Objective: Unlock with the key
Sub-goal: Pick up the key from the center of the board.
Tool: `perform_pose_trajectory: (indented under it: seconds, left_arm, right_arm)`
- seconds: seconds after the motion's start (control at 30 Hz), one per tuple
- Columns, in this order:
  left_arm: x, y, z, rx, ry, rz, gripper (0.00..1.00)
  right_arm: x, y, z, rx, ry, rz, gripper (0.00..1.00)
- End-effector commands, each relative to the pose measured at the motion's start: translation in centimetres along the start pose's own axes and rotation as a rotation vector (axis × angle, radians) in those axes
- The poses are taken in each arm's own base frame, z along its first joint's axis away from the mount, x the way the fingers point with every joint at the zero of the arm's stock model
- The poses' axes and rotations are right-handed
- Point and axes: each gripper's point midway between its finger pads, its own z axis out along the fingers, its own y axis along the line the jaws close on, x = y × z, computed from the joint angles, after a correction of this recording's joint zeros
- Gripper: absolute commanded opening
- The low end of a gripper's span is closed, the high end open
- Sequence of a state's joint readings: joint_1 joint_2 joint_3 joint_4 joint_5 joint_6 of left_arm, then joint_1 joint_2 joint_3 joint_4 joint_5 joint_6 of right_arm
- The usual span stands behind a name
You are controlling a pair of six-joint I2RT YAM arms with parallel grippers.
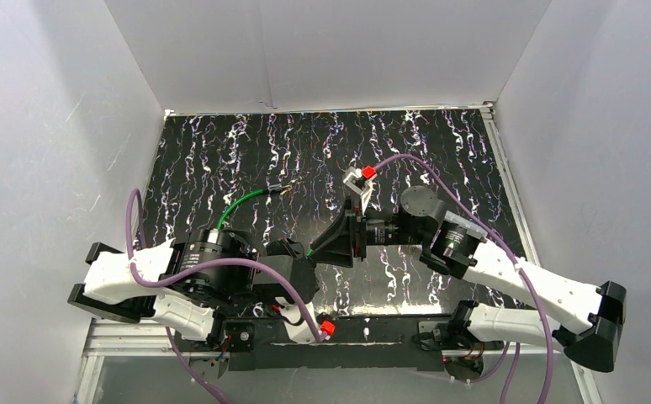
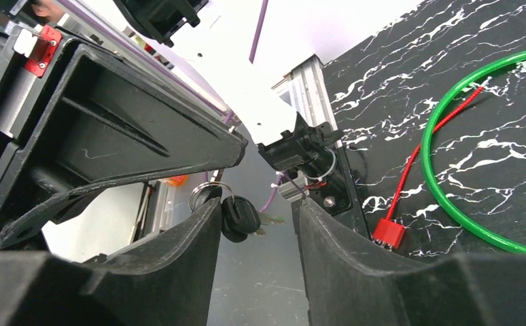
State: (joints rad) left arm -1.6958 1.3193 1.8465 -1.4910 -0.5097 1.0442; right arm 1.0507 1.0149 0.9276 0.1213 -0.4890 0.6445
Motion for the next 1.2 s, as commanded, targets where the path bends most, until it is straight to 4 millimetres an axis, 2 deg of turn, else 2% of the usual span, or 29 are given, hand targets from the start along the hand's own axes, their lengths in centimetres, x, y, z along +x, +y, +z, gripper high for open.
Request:
perform_pose_trajectory:
  seconds: [0.0, 0.23, 0.5, 0.9, 1.07, 1.17]
  left_arm:
    - [-1.5, -1.8, -1.5, 0.027, -0.026, 0.149, 0.0]
    - [-1.2, -2.0, -1.7, 0.037, -0.016, 0.141, 0.0]
    - [-1.4, -2.2, -1.4, 0.058, -0.006, 0.147, 0.0]
    - [-0.9, -3.0, -1.0, 0.112, 0.04, 0.132, 0.0]
    - [-0.6, -2.8, -1.5, 0.092, 0.031, 0.096, 0.0]
    - [-0.8, -2.6, -1.9, 0.082, 0.005, 0.045, 0.0]
  right_arm:
    - [-2.5, 1.7, -1.0, -0.001, -0.087, -0.077, 0.55]
    - [-2.8, 1.9, -2.2, 0.038, -0.105, -0.086, 0.51]
    - [-2.3, 3.3, -0.9, -0.033, -0.066, -0.085, 0.5]
    - [-2.7, 3.3, 0.1, -0.023, -0.06, -0.098, 0.44]
    - [-2.8, 2.2, -1.0, 0.074, -0.073, -0.114, 0.54]
    - [-3.1, 2.6, -2.3, 0.079, -0.122, -0.131, 0.6]
